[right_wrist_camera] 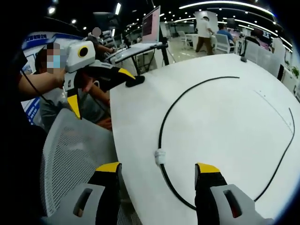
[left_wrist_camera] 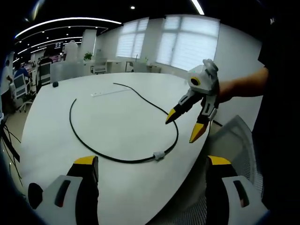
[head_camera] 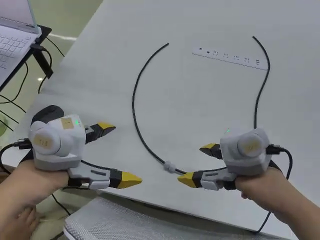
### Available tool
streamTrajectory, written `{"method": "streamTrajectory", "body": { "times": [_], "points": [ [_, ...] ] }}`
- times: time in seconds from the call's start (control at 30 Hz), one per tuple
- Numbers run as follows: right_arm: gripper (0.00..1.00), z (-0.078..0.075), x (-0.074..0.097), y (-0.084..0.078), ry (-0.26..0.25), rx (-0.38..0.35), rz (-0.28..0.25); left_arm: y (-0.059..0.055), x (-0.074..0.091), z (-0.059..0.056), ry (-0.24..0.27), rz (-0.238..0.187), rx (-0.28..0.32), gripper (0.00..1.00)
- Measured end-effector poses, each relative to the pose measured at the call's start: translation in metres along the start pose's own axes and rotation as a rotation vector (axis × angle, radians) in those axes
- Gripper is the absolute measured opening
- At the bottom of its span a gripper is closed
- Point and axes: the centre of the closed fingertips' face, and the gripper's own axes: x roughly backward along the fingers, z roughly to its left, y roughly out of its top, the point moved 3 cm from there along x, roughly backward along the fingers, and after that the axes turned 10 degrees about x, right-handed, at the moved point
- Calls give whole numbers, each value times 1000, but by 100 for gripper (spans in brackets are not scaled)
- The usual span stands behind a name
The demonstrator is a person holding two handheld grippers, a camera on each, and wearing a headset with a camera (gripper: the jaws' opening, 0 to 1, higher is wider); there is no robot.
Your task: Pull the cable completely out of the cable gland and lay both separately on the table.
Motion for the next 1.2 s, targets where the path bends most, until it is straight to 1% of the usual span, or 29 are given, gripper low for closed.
{"method": "streamTrajectory", "body": {
  "times": [0.07, 0.2, 0.3, 0.37, 0.47, 0.63, 0.8, 0.87, 0.93, 1.0, 1.2],
  "points": [
    [61, -1, -4, 0, 3, 8, 14, -2, 0, 1, -2, 10, -3, 95],
    [57, 0, -11, -1, 15, 5, 40, -1, -1, 2, -10, 15, -8, 95],
    [54, 1, -19, -7, 28, 14, 81, -1, -2, 5, -17, 7, -5, 94],
    [52, 2, -23, -7, 33, 26, 95, -2, -2, 6, -19, 6, 0, 94],
    [50, 3, -28, -8, 42, 33, 112, -5, -2, 8, -22, 9, 6, 94],
    [45, 0, -37, -6, 45, 23, 130, -8, 1, 14, -25, 9, 14, 94],
    [40, -2, -47, -8, 49, 47, 170, -10, 4, 19, -29, 13, 18, 94],
    [37, -1, -50, -7, 51, 51, 175, -11, 5, 21, -31, 19, 19, 93],
    [33, 0, -54, -8, 59, 55, 183, -11, 5, 23, -35, 21, 19, 93],
    [31, 1, -58, -10, 74, 88, 202, -10, 6, 25, -38, 18, 20, 93],
    [24, 0, -70, -12, 83, 98, 232, -10, 5, 33, -50, 25, 19, 93]
  ]
}}
